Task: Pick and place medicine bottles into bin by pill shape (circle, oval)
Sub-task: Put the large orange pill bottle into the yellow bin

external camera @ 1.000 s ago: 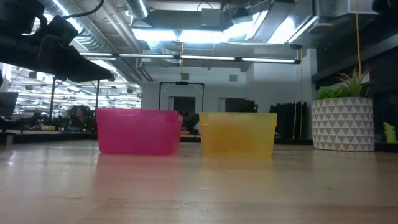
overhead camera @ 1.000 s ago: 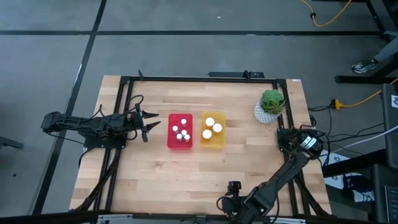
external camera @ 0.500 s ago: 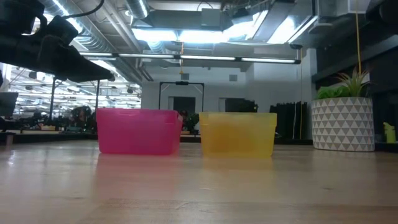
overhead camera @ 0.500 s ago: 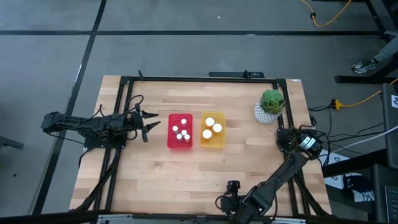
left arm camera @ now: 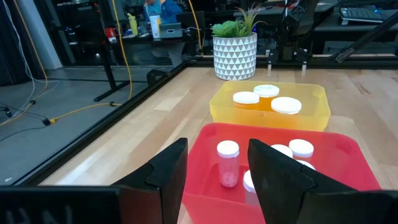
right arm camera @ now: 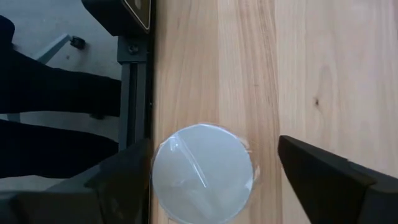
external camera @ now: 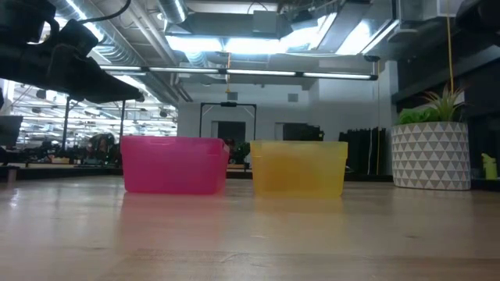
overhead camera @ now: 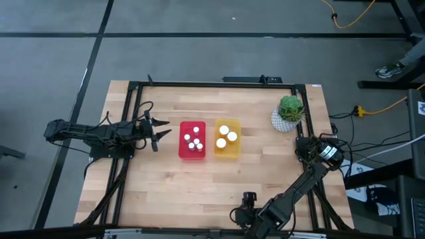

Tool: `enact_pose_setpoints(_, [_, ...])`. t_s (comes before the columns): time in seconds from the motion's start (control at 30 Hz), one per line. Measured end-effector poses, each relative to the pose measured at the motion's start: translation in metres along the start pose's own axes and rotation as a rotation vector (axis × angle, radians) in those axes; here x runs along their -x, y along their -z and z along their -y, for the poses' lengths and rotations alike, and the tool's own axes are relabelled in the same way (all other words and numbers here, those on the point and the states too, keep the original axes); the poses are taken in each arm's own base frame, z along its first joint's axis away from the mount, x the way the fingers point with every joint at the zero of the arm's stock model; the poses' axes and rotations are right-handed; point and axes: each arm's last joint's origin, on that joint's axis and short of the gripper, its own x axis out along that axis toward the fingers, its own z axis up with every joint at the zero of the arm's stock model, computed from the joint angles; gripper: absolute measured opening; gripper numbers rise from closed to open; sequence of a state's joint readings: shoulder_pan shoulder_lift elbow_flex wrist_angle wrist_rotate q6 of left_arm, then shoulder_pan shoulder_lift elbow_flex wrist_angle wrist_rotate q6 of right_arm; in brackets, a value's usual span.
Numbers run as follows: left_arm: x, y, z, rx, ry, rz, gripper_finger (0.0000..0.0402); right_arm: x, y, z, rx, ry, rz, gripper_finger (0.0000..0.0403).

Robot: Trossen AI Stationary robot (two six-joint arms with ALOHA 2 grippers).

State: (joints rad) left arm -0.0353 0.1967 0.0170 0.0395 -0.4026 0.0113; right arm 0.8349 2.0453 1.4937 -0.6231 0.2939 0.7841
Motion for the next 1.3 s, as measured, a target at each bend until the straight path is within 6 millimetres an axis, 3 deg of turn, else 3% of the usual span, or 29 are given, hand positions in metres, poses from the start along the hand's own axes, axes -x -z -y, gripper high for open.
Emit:
enact_pose_setpoints(0.43, [0.000, 0.000, 0.000, 0.000, 0.000, 0.000, 0.0163, 0.000, -0.001, 0.002, 0.001, 0.065, 0.057, 0.0209])
enact_pose_setpoints(0.63, [0.000, 0.000, 0.000, 0.000, 0.000, 0.000, 0.0162, 0.000, -0.003, 0.004, -0.089, 0.119, 0.119, 0.0209])
enact_pose_setpoints(0.8, [0.000, 0.000, 0.000, 0.000, 0.000, 0.000, 0.0161, 0.010, -0.009, 0.013, -0.217, 0.248, 0.268, 0.0224])
enact_pose_setpoints(1.0, [0.000, 0.000, 0.000, 0.000, 0.000, 0.000, 0.0162, 0.024, -0.028, 0.039, -0.262, 0.380, 0.366, 0.0208])
enact_pose_setpoints(1.3, [0.000, 0.000, 0.000, 0.000, 0.000, 0.000, 0.0161, 0.039, -0.060, 0.106, -0.376, 0.563, 0.325, 0.0210])
